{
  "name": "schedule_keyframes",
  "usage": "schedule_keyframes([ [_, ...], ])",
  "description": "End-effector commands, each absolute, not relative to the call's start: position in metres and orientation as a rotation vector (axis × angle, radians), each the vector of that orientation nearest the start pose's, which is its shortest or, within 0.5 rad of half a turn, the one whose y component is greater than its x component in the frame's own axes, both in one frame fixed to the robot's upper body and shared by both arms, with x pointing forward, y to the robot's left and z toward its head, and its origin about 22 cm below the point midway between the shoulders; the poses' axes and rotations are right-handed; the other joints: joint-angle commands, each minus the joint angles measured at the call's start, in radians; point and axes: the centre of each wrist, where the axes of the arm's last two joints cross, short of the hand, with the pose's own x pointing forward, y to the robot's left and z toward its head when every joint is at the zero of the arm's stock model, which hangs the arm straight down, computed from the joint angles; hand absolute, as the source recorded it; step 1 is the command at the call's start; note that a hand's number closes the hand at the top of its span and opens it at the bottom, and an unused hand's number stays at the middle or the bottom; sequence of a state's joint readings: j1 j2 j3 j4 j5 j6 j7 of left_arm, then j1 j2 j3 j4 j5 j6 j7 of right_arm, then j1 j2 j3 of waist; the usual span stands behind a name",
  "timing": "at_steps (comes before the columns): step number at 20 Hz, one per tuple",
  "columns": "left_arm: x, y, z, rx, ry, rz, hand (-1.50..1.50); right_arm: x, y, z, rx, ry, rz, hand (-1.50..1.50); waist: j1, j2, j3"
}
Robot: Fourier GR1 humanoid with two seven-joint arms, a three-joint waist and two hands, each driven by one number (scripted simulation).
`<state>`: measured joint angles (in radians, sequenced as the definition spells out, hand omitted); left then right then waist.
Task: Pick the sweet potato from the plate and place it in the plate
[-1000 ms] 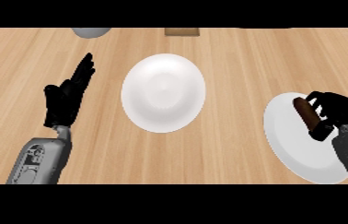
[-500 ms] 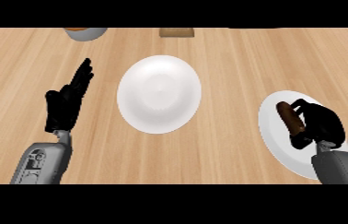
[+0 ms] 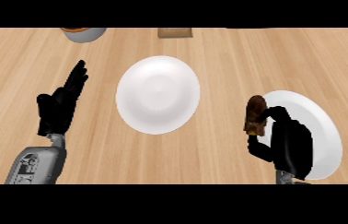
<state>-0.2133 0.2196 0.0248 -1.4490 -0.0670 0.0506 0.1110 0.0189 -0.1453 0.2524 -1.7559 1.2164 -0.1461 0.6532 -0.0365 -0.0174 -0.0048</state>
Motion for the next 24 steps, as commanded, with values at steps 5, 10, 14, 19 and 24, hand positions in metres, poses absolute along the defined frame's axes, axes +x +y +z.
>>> schedule_keyframes([
  [5,0.301,0.267,0.039,0.257,-1.540,-0.213,0.00,0.188,-0.136,0.119,-1.252,-1.522,0.581,1.50,0.030,0.014,0.004],
  [10,0.303,0.275,0.053,0.212,-1.565,-0.239,0.00,0.202,-0.080,0.131,-1.117,-1.532,0.582,1.50,0.048,0.017,0.004],
  [14,0.304,0.246,0.041,0.205,-1.560,-0.233,0.00,0.256,-0.064,0.120,-1.042,-1.505,0.578,1.50,0.052,0.021,0.005],
  [19,0.314,0.250,0.039,0.208,-1.557,-0.240,0.00,0.295,-0.036,0.119,-0.985,-1.514,0.587,1.50,0.056,0.023,0.005],
  [24,0.303,0.249,0.040,0.167,-1.562,-0.255,0.00,0.324,-0.013,0.098,-0.979,-1.458,0.641,1.50,0.074,0.023,0.005],
])
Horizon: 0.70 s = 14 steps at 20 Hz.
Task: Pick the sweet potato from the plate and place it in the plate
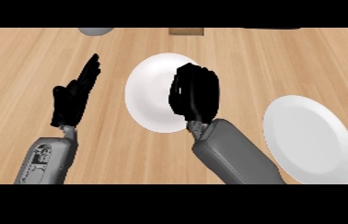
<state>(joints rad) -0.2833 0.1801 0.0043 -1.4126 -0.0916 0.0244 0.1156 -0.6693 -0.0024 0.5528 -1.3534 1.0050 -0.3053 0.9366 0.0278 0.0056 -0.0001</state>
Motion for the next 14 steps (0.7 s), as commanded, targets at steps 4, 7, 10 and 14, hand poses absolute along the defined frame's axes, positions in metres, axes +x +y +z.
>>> schedule_keyframes([
  [4,0.317,0.237,0.050,0.209,-1.582,-0.236,0.00,0.354,-0.016,0.085,-1.069,-1.306,0.761,1.50,0.011,0.003,0.000],
  [7,0.313,0.220,0.055,0.176,-1.591,-0.272,0.00,0.361,-0.029,0.052,-1.028,-1.227,0.674,1.50,0.038,0.010,0.001],
  [10,0.313,0.230,0.044,0.174,-1.596,-0.258,0.00,0.367,-0.028,0.052,-0.951,-1.182,0.626,-1.50,0.043,0.013,0.000],
  [14,0.310,0.228,0.046,0.144,-1.594,-0.289,0.00,0.368,-0.038,0.031,-0.903,-1.236,0.520,-1.50,0.071,0.019,0.001],
])
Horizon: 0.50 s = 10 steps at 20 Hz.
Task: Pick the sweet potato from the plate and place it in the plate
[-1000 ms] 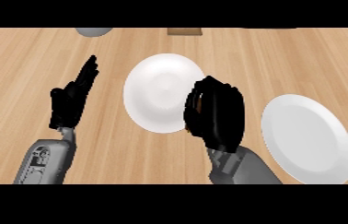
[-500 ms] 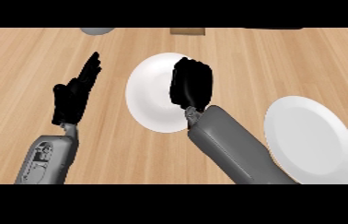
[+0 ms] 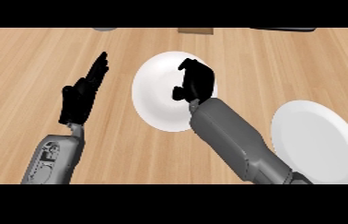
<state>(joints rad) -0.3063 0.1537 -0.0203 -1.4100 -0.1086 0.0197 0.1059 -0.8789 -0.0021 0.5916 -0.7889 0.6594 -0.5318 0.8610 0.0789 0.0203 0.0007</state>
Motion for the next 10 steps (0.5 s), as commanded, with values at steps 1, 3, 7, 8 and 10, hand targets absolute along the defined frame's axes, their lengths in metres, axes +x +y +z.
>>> schedule_keyframes([
  [1,0.318,0.235,0.045,0.159,-1.594,-0.291,0.00,0.372,-0.034,0.034,-0.915,-1.258,0.561,-1.50,0.010,0.004,0.000],
  [3,0.325,0.222,0.058,0.164,-1.604,-0.275,0.00,0.375,-0.036,0.037,-0.851,-1.289,0.528,-1.50,0.008,0.005,0.001],
  [7,0.324,0.212,0.058,0.150,-1.604,-0.294,0.00,0.366,-0.027,0.050,-0.736,-1.427,0.334,-1.50,0.013,0.002,0.002],
  [8,0.317,0.216,0.048,0.141,-1.591,-0.273,0.00,0.366,-0.029,0.050,-0.739,-1.471,0.271,-1.50,0.008,0.000,0.002],
  [10,0.312,0.234,0.039,0.155,-1.566,-0.272,0.00,0.357,-0.033,0.040,-0.728,-1.514,0.181,-1.50,-0.019,-0.008,0.001],
])
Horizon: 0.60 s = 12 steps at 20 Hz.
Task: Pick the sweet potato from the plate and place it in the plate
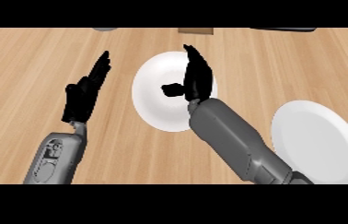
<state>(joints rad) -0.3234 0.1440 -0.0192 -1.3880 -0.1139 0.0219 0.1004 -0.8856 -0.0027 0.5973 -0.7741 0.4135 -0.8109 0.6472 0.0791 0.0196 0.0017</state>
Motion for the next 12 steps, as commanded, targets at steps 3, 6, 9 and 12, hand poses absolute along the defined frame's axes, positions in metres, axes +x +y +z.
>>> schedule_keyframes([
  [3,0.316,0.233,0.045,0.160,-1.571,-0.257,0.00,0.362,-0.029,0.053,-0.721,-1.546,0.039,-1.50,-0.029,-0.011,-0.001],
  [6,0.310,0.257,0.043,0.224,-1.567,-0.202,0.00,0.364,-0.047,0.054,-0.722,-1.537,-0.058,-1.50,-0.074,-0.021,-0.001],
  [9,0.304,0.251,0.037,0.237,-1.557,-0.211,0.00,0.337,-0.069,0.033,-0.723,-1.548,-0.116,-1.50,-0.097,-0.028,-0.001],
  [12,0.295,0.266,0.041,0.243,-1.546,-0.217,0.00,0.320,-0.105,0.035,-0.718,-1.543,-0.143,-1.50,-0.095,-0.029,-0.002],
])
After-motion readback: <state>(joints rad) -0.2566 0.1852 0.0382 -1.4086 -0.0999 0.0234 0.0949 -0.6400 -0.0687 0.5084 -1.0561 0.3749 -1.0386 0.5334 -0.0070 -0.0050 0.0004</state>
